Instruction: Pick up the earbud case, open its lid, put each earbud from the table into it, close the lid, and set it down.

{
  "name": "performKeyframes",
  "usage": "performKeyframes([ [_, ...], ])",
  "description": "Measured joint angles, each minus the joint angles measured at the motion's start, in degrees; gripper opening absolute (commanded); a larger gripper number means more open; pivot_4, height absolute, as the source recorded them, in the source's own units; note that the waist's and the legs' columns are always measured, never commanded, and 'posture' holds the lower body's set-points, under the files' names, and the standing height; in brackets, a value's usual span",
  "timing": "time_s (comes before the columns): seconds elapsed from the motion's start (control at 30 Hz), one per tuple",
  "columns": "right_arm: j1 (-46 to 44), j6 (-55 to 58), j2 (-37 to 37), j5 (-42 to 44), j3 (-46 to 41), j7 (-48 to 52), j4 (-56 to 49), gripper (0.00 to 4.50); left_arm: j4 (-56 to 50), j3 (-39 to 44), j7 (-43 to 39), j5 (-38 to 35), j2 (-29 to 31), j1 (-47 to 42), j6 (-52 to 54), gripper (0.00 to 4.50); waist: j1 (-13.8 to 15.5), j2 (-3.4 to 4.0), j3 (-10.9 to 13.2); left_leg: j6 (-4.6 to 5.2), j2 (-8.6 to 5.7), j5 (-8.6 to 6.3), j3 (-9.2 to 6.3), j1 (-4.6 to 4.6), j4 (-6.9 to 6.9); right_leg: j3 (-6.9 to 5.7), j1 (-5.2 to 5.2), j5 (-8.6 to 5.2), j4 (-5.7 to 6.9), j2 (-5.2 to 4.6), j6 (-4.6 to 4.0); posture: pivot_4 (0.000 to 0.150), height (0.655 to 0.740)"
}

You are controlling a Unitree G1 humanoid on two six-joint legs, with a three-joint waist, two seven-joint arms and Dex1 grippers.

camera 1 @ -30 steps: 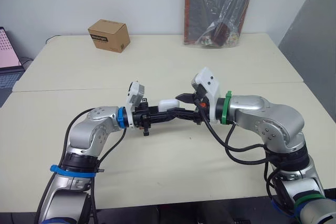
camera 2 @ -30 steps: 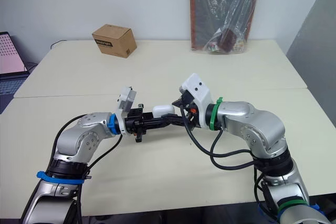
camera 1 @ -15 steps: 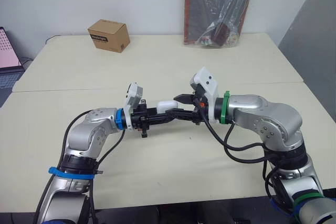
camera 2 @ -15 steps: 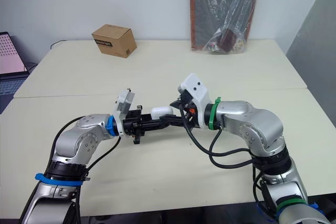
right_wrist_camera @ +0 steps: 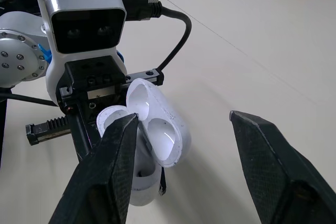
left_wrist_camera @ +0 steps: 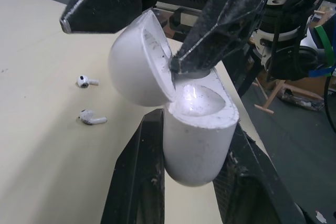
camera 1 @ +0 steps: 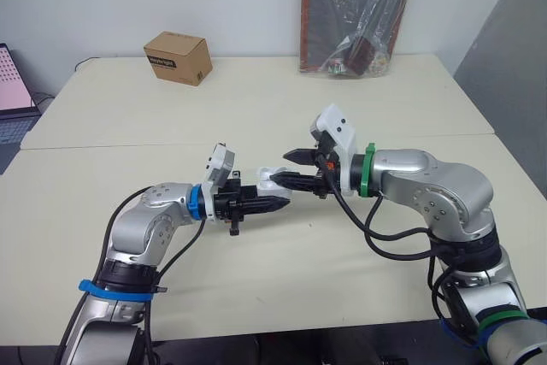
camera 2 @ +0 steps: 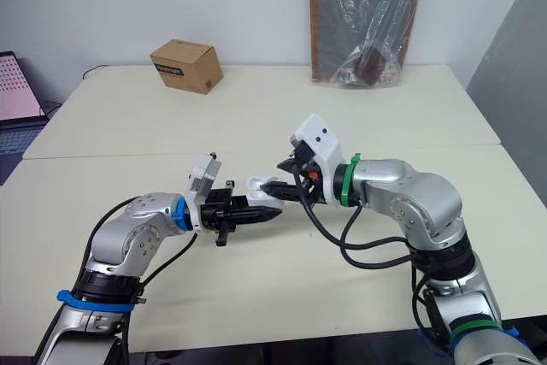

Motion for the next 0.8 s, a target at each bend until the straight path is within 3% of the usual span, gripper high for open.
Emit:
performKeyframes([
  [0.33,-0.13,1.99,-9.55,5.49,-3.01,5.21,-4.16,2.86,3.58,2.02,-0.13,0.55,-0.89,-0.12,-10.04,0.77,0.1,0.0,0.0,0.0,-0.01,0.0,0.01,0.0,-0.01,0.01,0.0,0.0,-0.04,0.0,0.0,0.15,0.74],
  [0.47,0.12,2.81,-13.72,2.86,-2.36,4.45,-2.23,2.86,4.74,3.15,-1.14,0.55,-1.16,-0.1,-14.01,0.77,0.11,0.0,0.0,0.0,-0.01,0.0,0.04,-0.02,-0.01,0.03,0.01,0.0,-0.11,0.0,0.0,0.15,0.74],
  [0.8,0.16,4.89,-14.64,-6.93,4.83,-0.84,6.26,2.86,5.18,4.66,-1.25,0.16,-0.38,0.02,-14.56,0.77,0.08,0.0,0.0,0.01,0.0,0.0,0.06,-0.04,-0.03,0.06,0.0,0.0,-0.16,0.0,0.0,0.15,0.74],
])
